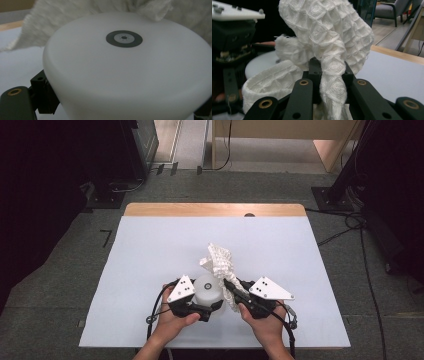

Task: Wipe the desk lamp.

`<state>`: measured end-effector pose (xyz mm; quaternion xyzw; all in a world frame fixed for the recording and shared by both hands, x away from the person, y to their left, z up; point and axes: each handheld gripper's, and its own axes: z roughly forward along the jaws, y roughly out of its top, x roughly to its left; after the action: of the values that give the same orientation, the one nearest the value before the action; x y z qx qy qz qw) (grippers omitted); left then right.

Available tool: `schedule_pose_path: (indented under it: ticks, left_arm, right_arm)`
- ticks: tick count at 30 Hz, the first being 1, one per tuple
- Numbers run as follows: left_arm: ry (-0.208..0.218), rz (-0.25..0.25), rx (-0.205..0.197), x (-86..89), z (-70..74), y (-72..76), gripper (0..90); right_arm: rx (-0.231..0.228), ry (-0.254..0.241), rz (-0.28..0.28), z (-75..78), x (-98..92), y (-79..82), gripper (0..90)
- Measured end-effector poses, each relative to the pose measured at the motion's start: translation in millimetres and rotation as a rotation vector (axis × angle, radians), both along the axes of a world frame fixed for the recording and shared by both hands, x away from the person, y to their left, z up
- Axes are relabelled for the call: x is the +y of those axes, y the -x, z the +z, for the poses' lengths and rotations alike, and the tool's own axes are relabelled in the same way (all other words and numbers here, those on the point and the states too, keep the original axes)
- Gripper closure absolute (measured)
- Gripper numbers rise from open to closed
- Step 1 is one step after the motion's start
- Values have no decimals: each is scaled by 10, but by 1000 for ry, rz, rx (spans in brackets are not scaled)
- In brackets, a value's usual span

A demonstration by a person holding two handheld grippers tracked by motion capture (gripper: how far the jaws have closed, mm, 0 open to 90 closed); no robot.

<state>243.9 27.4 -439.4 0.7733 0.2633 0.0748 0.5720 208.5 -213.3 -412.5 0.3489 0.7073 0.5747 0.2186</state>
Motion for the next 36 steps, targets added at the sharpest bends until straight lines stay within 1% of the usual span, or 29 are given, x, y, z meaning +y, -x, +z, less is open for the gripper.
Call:
schedule_pose_path:
  ticks: [1,3,5,8,10,12,14,16,18,20,24,25,27,29,31,33,36]
  left_arm:
    - [25,0,12,40,16,-17,83]
    - [56,6,16,121,55,-44,83]
    - [82,14,16,202,95,-70,83]
    - [137,41,32,322,140,-115,83]
    - [157,66,35,403,164,-134,84]
    - [167,78,35,449,174,-147,84]
    - [168,74,33,469,176,-155,84]
    - [156,58,36,457,164,-162,84]
    - [137,44,47,405,139,-160,84]
    - [112,28,49,332,105,-148,84]
    - [84,-23,63,183,44,-117,84]
    - [72,-38,63,152,33,-109,84]
    - [65,-52,67,102,14,-91,84]
    - [66,-58,66,92,16,-86,84]
    - [80,-51,71,119,33,-91,84]
    - [102,-41,72,170,55,-106,84]
    - [122,-7,65,258,103,-119,84]
  right_arm:
    - [4,8,13,-11,17,1,781]
    - [8,32,31,-45,69,-4,782]
    - [33,49,49,-93,111,-22,782]
    - [58,67,73,-178,161,-38,782]
    - [76,86,93,-227,213,-41,782]
    - [99,103,115,-264,270,-44,782]
    - [109,113,122,-288,308,-50,782]
    - [113,106,121,-282,305,-53,782]
    - [104,92,111,-256,273,-59,782]
    - [94,77,100,-213,234,-52,782]
    - [52,52,65,-128,125,-39,782]
    - [48,45,57,-105,96,-33,782]
    - [30,34,43,-68,51,-29,782]
    - [17,32,38,-39,28,-26,782]
    - [17,35,46,-40,30,-34,782]
    - [33,45,57,-75,55,-49,782]
    - [71,71,80,-169,132,-65,782]
